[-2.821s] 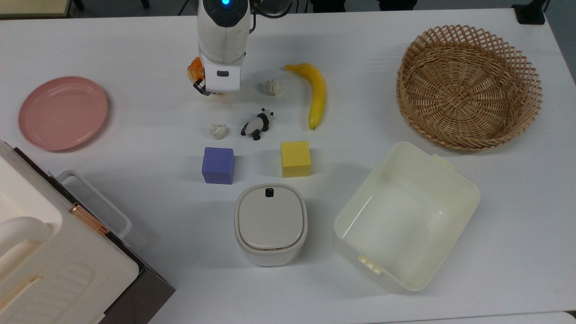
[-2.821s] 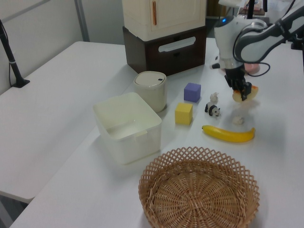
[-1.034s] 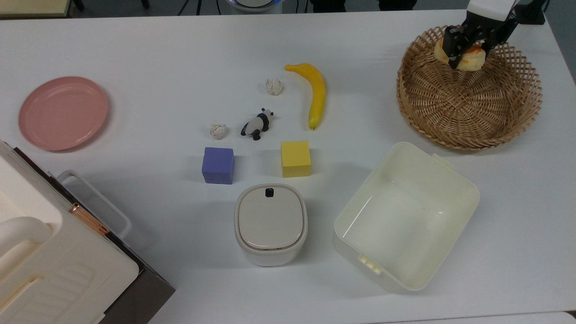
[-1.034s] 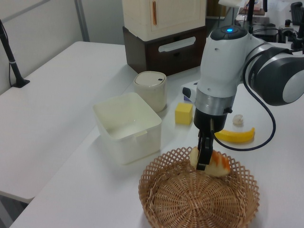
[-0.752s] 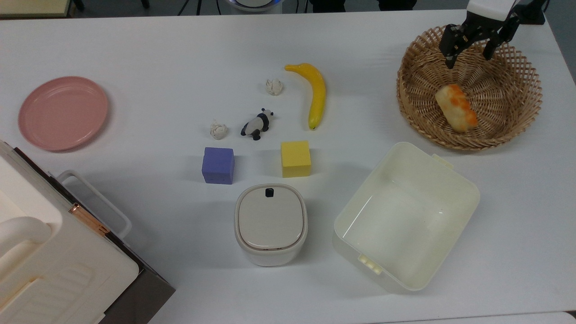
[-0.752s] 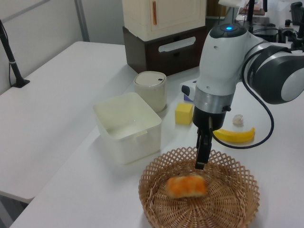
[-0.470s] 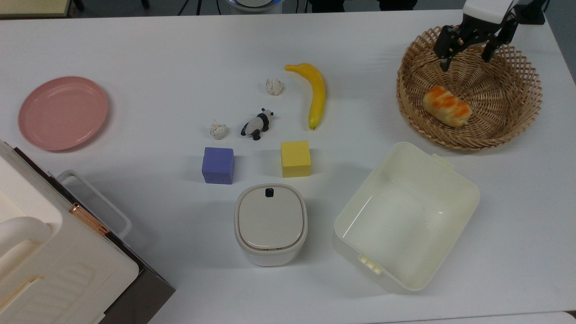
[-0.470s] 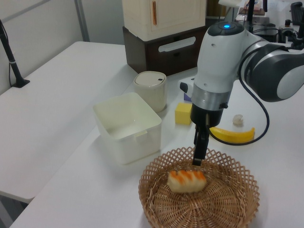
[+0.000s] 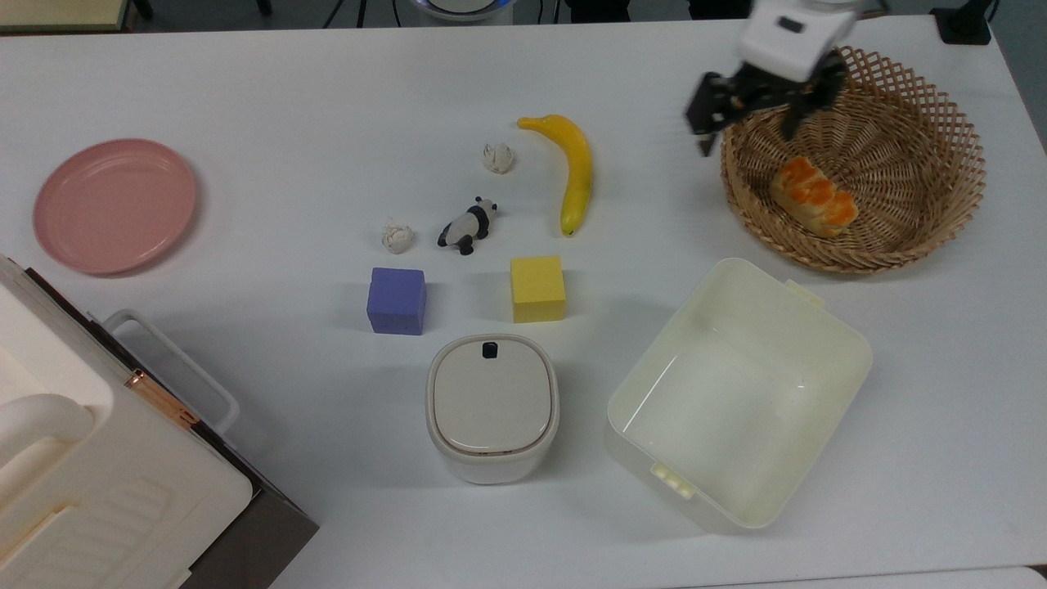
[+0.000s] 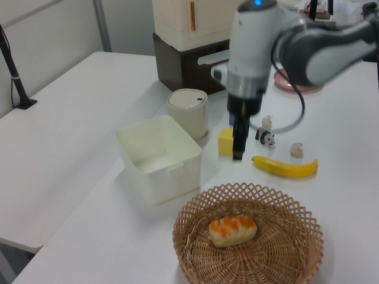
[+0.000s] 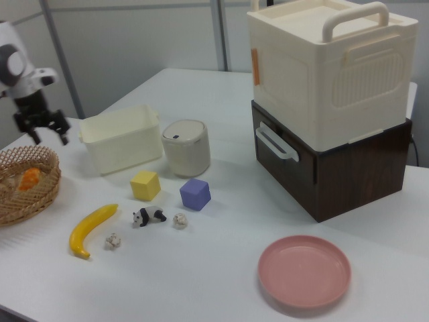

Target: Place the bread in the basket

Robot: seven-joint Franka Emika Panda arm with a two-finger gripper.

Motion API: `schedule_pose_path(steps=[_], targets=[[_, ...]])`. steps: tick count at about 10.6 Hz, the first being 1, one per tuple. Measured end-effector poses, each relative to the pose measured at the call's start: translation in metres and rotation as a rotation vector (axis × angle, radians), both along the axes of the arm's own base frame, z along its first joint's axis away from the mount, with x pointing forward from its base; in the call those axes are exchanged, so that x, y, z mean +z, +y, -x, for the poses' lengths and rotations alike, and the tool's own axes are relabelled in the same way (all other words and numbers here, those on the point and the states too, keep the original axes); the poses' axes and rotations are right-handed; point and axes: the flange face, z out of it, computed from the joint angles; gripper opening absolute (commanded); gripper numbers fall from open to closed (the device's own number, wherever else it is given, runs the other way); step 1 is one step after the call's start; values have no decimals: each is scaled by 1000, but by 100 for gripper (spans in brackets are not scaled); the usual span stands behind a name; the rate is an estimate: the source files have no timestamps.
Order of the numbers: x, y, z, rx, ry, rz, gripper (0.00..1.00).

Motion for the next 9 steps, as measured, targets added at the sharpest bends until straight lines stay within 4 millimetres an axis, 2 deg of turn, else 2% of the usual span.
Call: schedule_pose_path(steps=[3, 4, 6, 7, 9], targets=[[51, -134, -28, -64, 60, 33, 100], [70, -177, -28, -90, 76, 36, 100], [109, -254, -13, -123, 109, 37, 100], [126, -284, -2, -153, 122, 34, 100], [146, -313, 17, -192, 147, 32, 100]])
